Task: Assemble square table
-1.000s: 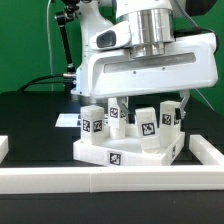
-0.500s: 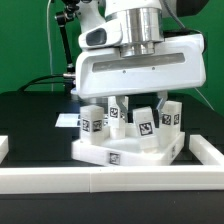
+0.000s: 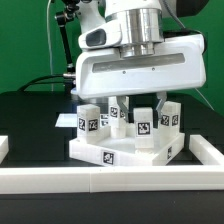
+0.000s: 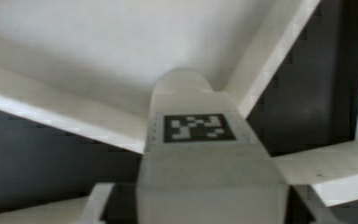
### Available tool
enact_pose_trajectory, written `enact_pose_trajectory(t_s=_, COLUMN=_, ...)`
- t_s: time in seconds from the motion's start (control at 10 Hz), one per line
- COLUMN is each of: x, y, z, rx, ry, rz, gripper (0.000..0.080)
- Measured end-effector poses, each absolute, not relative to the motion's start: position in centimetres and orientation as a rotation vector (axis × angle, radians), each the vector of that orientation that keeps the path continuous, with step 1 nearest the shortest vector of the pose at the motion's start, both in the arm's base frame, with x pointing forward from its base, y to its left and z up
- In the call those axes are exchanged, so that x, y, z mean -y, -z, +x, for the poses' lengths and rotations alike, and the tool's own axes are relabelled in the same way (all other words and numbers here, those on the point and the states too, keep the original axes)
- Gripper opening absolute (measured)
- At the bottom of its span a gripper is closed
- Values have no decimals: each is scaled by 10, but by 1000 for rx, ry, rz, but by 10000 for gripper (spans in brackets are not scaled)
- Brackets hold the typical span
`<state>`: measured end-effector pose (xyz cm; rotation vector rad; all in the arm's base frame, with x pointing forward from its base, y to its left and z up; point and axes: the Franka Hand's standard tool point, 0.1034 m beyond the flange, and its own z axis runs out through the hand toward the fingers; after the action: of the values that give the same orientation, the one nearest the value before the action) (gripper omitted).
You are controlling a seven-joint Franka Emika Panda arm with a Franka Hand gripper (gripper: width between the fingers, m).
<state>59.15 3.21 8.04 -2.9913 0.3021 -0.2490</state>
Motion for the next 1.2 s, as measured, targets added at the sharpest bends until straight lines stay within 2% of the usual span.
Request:
enact_pose_trajectory(t_s=0.2, x=-31, y=-78, z=594, rx=-631, ry=260, rz=-2916, gripper=288)
enact_pose_trajectory(t_s=0.6, x=-51, y=-77, z=600, rx=-1231, ry=232, rz=-2670, gripper=290)
enact_pose_trajectory(t_s=1.2, x=-74, y=-75, z=600, rx=-2004, ry=74, rz=-2080, gripper=294)
